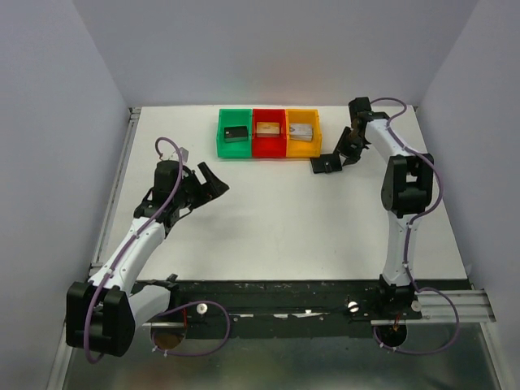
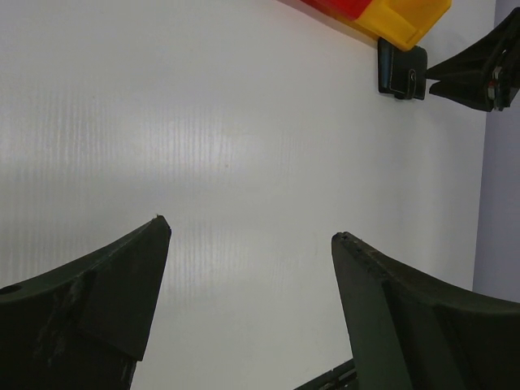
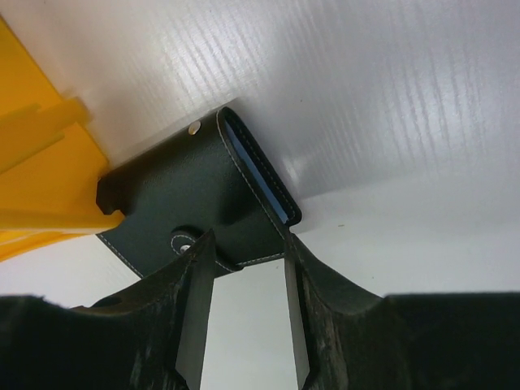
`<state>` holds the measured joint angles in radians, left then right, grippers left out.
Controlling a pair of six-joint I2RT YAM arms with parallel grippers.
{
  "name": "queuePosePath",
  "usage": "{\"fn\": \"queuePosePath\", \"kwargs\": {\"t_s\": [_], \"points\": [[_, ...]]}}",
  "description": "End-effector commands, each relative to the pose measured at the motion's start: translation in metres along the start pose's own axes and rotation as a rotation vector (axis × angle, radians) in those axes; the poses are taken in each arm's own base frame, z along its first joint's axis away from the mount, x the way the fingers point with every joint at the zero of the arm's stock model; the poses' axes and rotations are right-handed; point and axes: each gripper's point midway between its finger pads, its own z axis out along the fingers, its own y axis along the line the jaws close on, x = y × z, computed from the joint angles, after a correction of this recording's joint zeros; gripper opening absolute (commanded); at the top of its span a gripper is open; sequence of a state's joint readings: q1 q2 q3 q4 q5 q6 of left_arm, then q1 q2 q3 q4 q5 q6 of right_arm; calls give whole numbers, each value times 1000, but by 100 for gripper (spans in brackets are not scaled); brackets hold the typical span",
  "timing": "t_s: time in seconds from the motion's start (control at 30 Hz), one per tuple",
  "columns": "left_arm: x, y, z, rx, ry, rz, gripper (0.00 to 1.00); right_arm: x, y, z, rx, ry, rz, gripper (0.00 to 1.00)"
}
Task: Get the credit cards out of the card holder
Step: Move the card holder to the center of the board.
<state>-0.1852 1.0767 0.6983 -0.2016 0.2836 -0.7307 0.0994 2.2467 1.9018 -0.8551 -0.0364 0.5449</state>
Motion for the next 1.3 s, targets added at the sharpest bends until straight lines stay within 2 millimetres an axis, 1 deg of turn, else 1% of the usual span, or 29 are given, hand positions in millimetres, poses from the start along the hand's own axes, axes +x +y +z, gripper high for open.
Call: {"fn": "queuePosePath", "kwargs": {"t_s": [0.0,0.23,0.4,0.57,0.67,0.73,0.8,0.97,1.1,1.27], "points": [[-3,-10,-2,22,-24,15,94,9,2,-6,34,21,-57,48],[0,-16,-4,32,-23,38,94,23,7,-7,34,41,-105,48],[3,-26,0,47,-1,57,94,34,8,-9,42,60,-156,49],[11,-35,1,56,12,73,93,31,-3,-9,114,26,-142,53],[13,-37,-2,54,10,85,93,24,-2,-7,119,-5,-133,55],[14,-37,-3,51,8,90,93,21,3,-8,103,-13,-126,56],[14,-36,-5,44,4,94,93,22,9,-7,96,-10,-130,56],[12,-35,-7,39,-5,103,93,19,22,-15,96,-73,-169,57],[14,-35,-5,40,1,98,93,17,27,-20,105,-79,-217,60],[17,-32,-4,39,6,93,93,14,26,-23,128,-99,-259,61]]}}
